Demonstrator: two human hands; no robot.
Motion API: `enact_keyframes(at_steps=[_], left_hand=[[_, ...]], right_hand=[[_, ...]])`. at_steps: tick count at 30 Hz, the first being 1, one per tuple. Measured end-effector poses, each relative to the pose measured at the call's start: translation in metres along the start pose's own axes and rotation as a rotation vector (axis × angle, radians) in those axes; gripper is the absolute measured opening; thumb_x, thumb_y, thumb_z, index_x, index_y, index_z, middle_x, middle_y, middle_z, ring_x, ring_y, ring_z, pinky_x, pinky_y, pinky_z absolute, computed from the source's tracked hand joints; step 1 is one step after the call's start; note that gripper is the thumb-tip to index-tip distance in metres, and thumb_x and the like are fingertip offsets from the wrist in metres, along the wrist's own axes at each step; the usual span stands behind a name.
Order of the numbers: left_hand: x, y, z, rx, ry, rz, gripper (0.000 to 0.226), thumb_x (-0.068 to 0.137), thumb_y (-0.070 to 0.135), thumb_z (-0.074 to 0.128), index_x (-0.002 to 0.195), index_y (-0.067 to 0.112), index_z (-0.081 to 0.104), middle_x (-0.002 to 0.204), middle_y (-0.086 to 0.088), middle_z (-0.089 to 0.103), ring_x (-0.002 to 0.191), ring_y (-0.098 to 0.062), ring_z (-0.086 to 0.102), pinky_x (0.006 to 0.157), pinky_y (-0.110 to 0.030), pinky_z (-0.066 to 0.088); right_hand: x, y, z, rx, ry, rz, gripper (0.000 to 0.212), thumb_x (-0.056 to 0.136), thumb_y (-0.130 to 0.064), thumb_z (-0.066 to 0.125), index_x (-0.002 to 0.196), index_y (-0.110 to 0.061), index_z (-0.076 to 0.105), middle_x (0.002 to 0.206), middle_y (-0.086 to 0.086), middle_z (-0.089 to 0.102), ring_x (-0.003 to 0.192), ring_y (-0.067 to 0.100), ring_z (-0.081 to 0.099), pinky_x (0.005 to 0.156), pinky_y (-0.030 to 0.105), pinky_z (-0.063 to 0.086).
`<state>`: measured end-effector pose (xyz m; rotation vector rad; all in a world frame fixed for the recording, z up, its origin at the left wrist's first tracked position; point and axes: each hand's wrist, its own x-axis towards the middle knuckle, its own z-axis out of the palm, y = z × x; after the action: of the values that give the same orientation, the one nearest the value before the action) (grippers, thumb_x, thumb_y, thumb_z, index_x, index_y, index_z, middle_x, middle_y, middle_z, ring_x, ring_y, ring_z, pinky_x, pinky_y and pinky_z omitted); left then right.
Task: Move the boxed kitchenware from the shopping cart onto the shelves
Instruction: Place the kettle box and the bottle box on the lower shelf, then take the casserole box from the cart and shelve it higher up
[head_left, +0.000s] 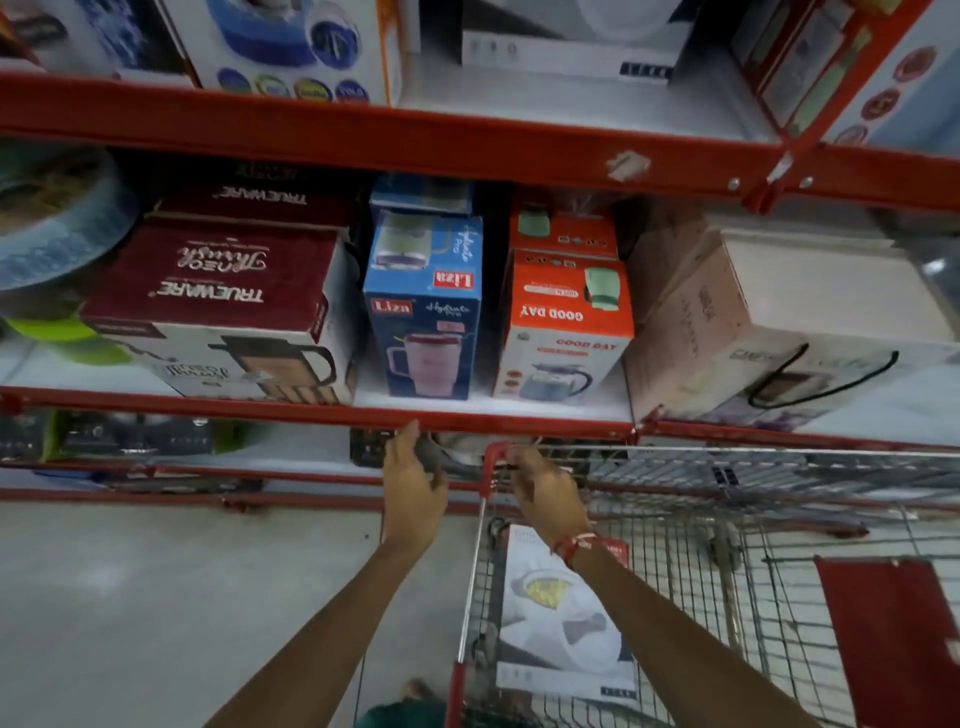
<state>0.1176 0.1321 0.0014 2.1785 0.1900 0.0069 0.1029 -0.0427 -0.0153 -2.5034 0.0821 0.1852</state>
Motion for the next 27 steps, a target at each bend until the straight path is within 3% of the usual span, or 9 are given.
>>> enact_keyframes(at_steps=[3, 6, 9, 13, 18, 21, 23, 25, 27], left_hand=[[-0.034, -0.001, 0.029, 0.031, -0.096, 0.028, 0.048, 0.080, -0.004, 0.063, 0.126, 0.007, 0.052, 0.126, -0.013, 0.055, 0.112, -0.021, 0.055, 0.093, -0.018, 0.043], [-0.059, -0.005, 0.061, 0.053, -0.242, 0.035, 0.036, 0.081, -0.005, 0.057, 0.115, 0.009, 0.060, 0.110, -0.012, 0.066, 0.100, -0.025, 0.063, 0.086, -0.031, 0.053], [-0.079, -0.017, 0.096, 0.059, -0.442, -0.014, 0.037, 0.082, -0.004, 0.057, 0.117, 0.007, 0.059, 0.115, -0.012, 0.065, 0.104, -0.026, 0.063, 0.091, -0.032, 0.052], [-0.095, -0.043, 0.144, 0.216, -0.609, -0.287, 0.052, 0.083, 0.009, 0.063, 0.133, 0.004, 0.048, 0.138, -0.016, 0.052, 0.122, -0.031, 0.053, 0.101, -0.033, 0.047], [-0.107, -0.078, 0.179, 0.207, -0.633, -0.608, 0.051, 0.078, 0.007, 0.062, 0.127, 0.003, 0.052, 0.126, -0.019, 0.061, 0.110, -0.034, 0.061, 0.087, -0.036, 0.053], [-0.110, -0.096, 0.188, 0.216, -0.667, -0.711, 0.052, 0.079, 0.009, 0.060, 0.129, 0.004, 0.049, 0.125, -0.020, 0.060, 0.112, -0.035, 0.059, 0.093, -0.041, 0.052], [-0.112, -0.099, 0.190, 0.193, -0.659, -0.750, 0.050, 0.080, 0.010, 0.060, 0.128, 0.005, 0.048, 0.124, -0.018, 0.061, 0.110, -0.034, 0.059, 0.088, -0.040, 0.053], [-0.113, -0.097, 0.190, 0.174, -0.642, -0.760, 0.047, 0.081, 0.010, 0.059, 0.127, 0.005, 0.049, 0.122, -0.017, 0.061, 0.108, -0.033, 0.059, 0.079, -0.035, 0.050], [-0.114, -0.089, 0.184, 0.188, -0.626, -0.749, 0.046, 0.082, 0.010, 0.061, 0.126, 0.004, 0.049, 0.123, -0.017, 0.061, 0.110, -0.033, 0.058, 0.078, -0.034, 0.047]], right_hand=[[-0.034, 0.052, 0.018, -0.064, -0.116, 0.159, 0.037, 0.093, -0.015, 0.050, 0.130, -0.014, 0.052, 0.094, 0.014, 0.074, 0.082, 0.030, 0.070, 0.063, 0.027, 0.052], [-0.063, 0.101, 0.027, -0.032, -0.251, 0.324, 0.038, 0.092, -0.015, 0.053, 0.130, -0.012, 0.052, 0.123, 0.010, 0.066, 0.106, 0.027, 0.066, 0.089, 0.036, 0.054], [-0.085, 0.143, 0.030, 0.007, -0.329, 0.496, 0.046, 0.090, -0.017, 0.059, 0.133, -0.009, 0.047, 0.135, 0.013, 0.055, 0.116, 0.030, 0.059, 0.097, 0.036, 0.050], [-0.097, 0.186, 0.033, 0.187, -0.353, 0.791, 0.073, 0.085, -0.018, 0.068, 0.145, -0.007, 0.029, 0.140, 0.020, 0.048, 0.120, 0.034, 0.056, 0.080, 0.031, 0.056], [-0.100, 0.223, 0.040, 0.604, -0.397, 1.059, 0.100, 0.083, -0.016, 0.071, 0.152, -0.008, 0.000, 0.153, 0.021, 0.029, 0.136, 0.038, 0.038, 0.111, 0.046, 0.036], [-0.102, 0.236, 0.050, 0.727, -0.399, 1.079, 0.090, 0.082, -0.016, 0.072, 0.150, -0.007, 0.014, 0.151, 0.018, 0.036, 0.133, 0.034, 0.041, 0.106, 0.044, 0.036], [-0.102, 0.237, 0.056, 0.760, -0.406, 1.032, 0.052, 0.082, -0.012, 0.070, 0.128, -0.011, 0.046, 0.139, 0.016, 0.050, 0.109, 0.026, 0.056, 0.084, 0.033, 0.043], [-0.102, 0.235, 0.058, 0.786, -0.376, 0.973, 0.026, 0.082, -0.006, 0.068, 0.102, -0.016, 0.056, 0.125, 0.016, 0.059, 0.097, 0.026, 0.060, 0.066, 0.025, 0.043], [-0.104, 0.230, 0.050, 0.784, -0.333, 0.947, 0.046, 0.080, -0.006, 0.071, 0.122, -0.009, 0.051, 0.125, 0.018, 0.060, 0.108, 0.034, 0.060, 0.073, 0.036, 0.054]])
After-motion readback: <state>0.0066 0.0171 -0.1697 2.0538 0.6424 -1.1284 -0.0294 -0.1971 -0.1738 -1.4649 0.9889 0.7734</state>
